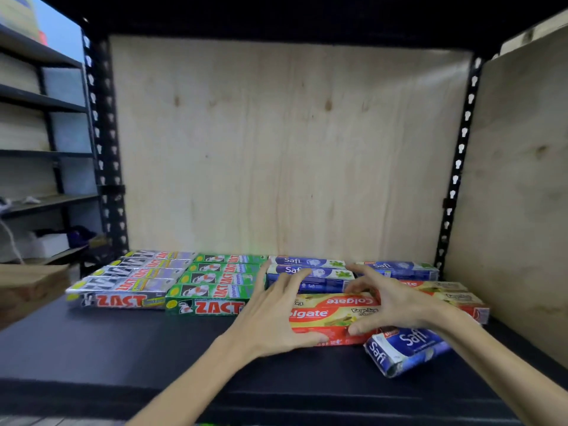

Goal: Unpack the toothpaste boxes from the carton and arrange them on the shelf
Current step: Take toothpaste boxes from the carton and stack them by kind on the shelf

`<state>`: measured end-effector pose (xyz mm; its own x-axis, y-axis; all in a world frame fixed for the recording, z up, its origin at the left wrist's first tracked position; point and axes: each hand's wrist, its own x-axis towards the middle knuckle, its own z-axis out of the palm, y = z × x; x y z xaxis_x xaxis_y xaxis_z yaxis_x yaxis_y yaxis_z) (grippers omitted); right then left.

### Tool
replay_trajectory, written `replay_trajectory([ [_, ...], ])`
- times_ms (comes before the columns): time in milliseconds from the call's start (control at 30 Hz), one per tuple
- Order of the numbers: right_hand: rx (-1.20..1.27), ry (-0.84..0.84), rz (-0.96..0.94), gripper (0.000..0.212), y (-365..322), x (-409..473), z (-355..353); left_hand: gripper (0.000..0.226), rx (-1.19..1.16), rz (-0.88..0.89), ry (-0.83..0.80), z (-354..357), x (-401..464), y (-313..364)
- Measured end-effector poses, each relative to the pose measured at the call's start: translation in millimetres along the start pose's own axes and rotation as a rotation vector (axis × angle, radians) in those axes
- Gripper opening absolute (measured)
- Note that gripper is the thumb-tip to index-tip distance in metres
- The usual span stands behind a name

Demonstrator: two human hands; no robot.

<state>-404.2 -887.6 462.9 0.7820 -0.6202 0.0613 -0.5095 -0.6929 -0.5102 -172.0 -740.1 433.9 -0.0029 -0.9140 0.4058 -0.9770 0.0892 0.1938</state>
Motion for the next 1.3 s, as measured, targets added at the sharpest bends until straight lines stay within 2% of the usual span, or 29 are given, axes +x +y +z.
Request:
replay_trajectory([
  [133,-0.039,-0.046,0.015,0.122,-13.2,-3.0,2.3,0.114,-0.032,-0.057,-0.026,-3.8,-16.5,-3.9],
  [267,-0.026,-0.082,0.019,0.121,-25.9,-5.2,8.4,0.108,-0.029,-0.033,0.000,-10.8,-34.7,-8.1],
  [467,-0.012,-0.105,0.000,0.120,-44.4,-8.7,17.3,0.113,-0.116,-0.046,0.038,-13.5,-52.9,-21.3],
  [667,0.094,-0.030,-0.045,0.106,-68.5,-17.0,47.1,0.116,-0.197,-0.106,0.055,-25.8,-78.2,-48.6],
  [967,0.251,0.130,-0.157,0.117,-128.0,4.3,122.5,0.122,-0.377,-0.175,0.071,-67.6,-132.9,-115.0],
  [1100,0.270,0.153,-0.156,0.119,-153.3,13.7,143.7,0.107,-0.468,-0.207,0.058,-80.7,-149.1,-137.2],
  [1167,0.275,0.155,-0.151,0.118,-158.0,14.1,146.1,0.096,-0.441,-0.211,0.038,-82.3,-152.2,-142.7],
  [1233,0.279,0.149,-0.150,0.115,-158.5,9.5,145.0,0.087,-0.315,-0.193,0.029,-82.1,-153.5,-142.8],
  [1300,0.263,0.186,-0.154,0.111,-156.2,0.0,141.7,0.078,-0.127,-0.137,0.094,-82.1,-151.0,-131.5],
])
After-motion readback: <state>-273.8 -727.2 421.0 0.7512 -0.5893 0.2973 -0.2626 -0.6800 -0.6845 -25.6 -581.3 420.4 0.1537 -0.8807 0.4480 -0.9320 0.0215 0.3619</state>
